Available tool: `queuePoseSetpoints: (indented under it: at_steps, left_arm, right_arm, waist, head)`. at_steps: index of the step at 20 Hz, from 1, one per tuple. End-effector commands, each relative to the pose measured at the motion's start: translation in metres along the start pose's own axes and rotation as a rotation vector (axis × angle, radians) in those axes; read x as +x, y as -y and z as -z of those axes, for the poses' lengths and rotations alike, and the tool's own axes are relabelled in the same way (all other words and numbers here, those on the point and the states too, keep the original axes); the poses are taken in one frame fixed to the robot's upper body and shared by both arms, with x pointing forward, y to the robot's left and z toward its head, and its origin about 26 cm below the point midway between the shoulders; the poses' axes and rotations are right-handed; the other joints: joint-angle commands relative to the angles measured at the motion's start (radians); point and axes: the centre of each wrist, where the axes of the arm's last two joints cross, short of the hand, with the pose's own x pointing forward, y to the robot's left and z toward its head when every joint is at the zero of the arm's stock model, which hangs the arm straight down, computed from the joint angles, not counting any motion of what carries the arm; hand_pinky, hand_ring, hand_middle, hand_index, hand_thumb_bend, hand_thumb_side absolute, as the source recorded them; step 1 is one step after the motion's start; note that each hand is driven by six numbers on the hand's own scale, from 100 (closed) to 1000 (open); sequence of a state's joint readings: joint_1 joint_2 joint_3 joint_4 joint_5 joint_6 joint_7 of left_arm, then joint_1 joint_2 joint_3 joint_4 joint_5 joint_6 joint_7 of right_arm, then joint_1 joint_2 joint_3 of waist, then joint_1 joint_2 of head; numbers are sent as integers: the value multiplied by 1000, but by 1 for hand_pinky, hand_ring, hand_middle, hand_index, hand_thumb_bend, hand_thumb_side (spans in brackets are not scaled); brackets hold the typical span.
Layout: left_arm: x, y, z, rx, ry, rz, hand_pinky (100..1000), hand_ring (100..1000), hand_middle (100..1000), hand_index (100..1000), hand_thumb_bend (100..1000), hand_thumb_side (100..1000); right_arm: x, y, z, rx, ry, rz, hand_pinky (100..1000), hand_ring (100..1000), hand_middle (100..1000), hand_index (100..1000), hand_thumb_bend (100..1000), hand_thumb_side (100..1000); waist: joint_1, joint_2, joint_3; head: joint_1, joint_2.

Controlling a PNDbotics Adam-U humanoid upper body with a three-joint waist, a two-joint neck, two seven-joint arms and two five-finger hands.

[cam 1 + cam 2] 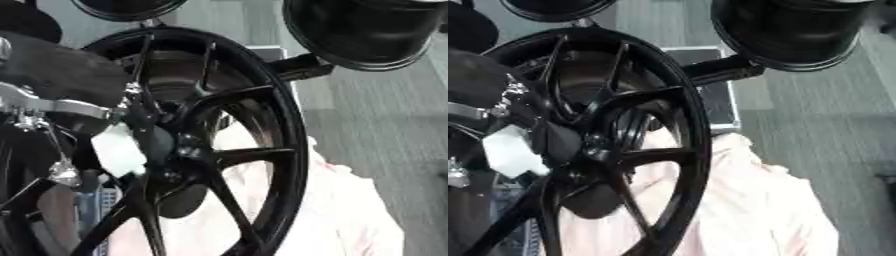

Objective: Pull the pin out of the wheel hub.

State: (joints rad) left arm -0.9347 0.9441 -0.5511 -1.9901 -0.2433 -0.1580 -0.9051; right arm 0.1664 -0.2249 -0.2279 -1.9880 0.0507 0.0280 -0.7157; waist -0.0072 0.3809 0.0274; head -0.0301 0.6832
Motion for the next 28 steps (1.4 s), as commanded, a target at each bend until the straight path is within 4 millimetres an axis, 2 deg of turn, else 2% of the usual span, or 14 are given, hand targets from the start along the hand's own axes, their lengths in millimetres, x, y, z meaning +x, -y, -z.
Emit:
queuePoseSetpoints:
  at_steps: [1,3,5,6,7,10,13,22,28]
  left_arm:
    - [1,-8,-9,15,-20,17,696,511,381,546,536,100]
    - [1,-8,-9,17,-18,14,683,482,337,511,516,100]
    - [1,-8,-9,15,-21,11,683,483,344,517,520,100]
    - [1,-7,-9,13,-21,9,688,498,373,542,537,100]
    - [1,-6,-8,10,-21,9,705,553,462,628,567,100]
    - [1,-3,-7,-3,-20,12,755,677,617,754,601,100]
    - [0,-2,-7,-7,-25,14,771,703,672,799,626,100]
    - [-3,-10,-19,30,-84,26,759,690,636,766,637,100]
    - [-4,-8,-20,32,-99,-10,743,648,595,731,603,100]
  right_arm:
    - [4,1,3,-1,16,11,597,633,587,686,100,470]
    - [4,1,3,-1,16,11,597,633,587,686,100,470]
    - [4,1,2,-2,16,12,597,633,586,686,100,470]
    - [4,1,2,-2,16,13,597,633,586,686,100,470]
    - [4,1,2,-2,16,14,597,633,586,686,100,470]
    - [4,0,2,1,17,15,597,633,586,686,100,470]
    - [4,0,1,3,16,15,598,633,586,686,100,470]
    - [3,0,0,7,8,18,598,633,585,686,100,470]
    - [3,-1,-1,7,8,23,599,634,585,687,100,470]
  waist:
    - [1,-16,1]
    - [0,-16,1]
    - [0,-16,0]
    - [0,-16,0]
    - [0,-16,-1]
    - [0,-16,-1]
    - [-1,-17,-1]
    - [-4,-16,3]
    - [-5,-13,1]
  head:
    - [2,-15]
    - [2,-16]
    - [3,-17]
    - [4,-18]
    - [6,-19]
    - [11,-22]
    - [12,-24]
    - [13,-27]
    - [16,-31]
